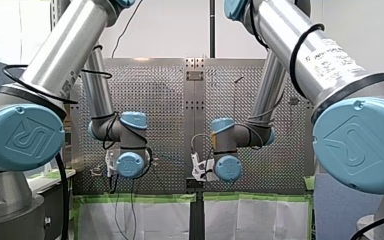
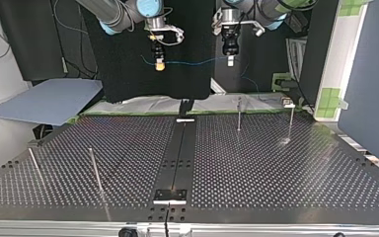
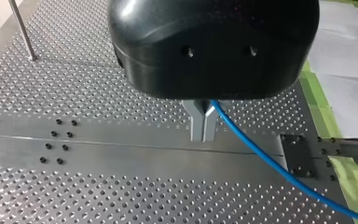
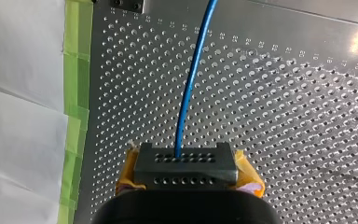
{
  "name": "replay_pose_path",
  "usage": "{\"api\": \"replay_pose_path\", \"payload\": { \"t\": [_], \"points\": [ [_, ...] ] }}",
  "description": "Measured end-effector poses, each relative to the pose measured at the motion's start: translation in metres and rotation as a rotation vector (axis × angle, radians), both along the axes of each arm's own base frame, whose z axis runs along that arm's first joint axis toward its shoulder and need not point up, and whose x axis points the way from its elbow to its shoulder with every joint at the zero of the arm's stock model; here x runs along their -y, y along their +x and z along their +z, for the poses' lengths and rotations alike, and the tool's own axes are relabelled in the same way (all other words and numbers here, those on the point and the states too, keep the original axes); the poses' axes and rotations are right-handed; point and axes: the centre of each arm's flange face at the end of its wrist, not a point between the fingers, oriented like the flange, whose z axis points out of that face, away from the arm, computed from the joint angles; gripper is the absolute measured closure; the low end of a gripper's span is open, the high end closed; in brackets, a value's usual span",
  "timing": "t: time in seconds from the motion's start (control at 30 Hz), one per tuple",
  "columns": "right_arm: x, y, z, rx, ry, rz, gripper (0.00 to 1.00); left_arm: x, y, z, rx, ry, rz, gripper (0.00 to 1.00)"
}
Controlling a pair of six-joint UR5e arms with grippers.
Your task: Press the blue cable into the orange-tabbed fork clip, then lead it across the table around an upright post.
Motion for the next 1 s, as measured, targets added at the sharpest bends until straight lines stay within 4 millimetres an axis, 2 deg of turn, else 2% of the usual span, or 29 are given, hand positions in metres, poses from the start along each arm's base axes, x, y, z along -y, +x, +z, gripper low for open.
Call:
{"api": "replay_pose_path", "payload": {
  "t": [0.07,0.27,0.5,0.67,0.83,1.0],
  "points": [
    [0.005,0.0,0.005,0.009,-0.005,-0.013,1.0,0.003,-0.002,-0.003,0.002,-0.008,-0.011,1.0],
    [0.023,0.012,0.036,0.092,-0.037,-0.024,1.0,0.009,-0.006,-0.015,0.002,-0.049,-0.037,1.0],
    [0.036,0.028,0.072,0.218,-0.092,0.019,1.0,0.002,0.003,-0.03,0.001,-0.1,-0.042,1.0],
    [0.04,0.042,0.071,0.235,-0.096,0.066,1.0,-0.006,0.011,-0.042,-0.001,-0.106,-0.042,1.0],
    [0.042,0.06,0.057,0.221,-0.067,0.123,1.0,-0.017,0.02,-0.052,-0.021,-0.067,-0.042,1.0],
    [0.049,0.076,0.044,0.223,-0.057,0.175,1.0,-0.026,0.031,-0.054,-0.026,-0.045,-0.043,1.0]
  ]
}}
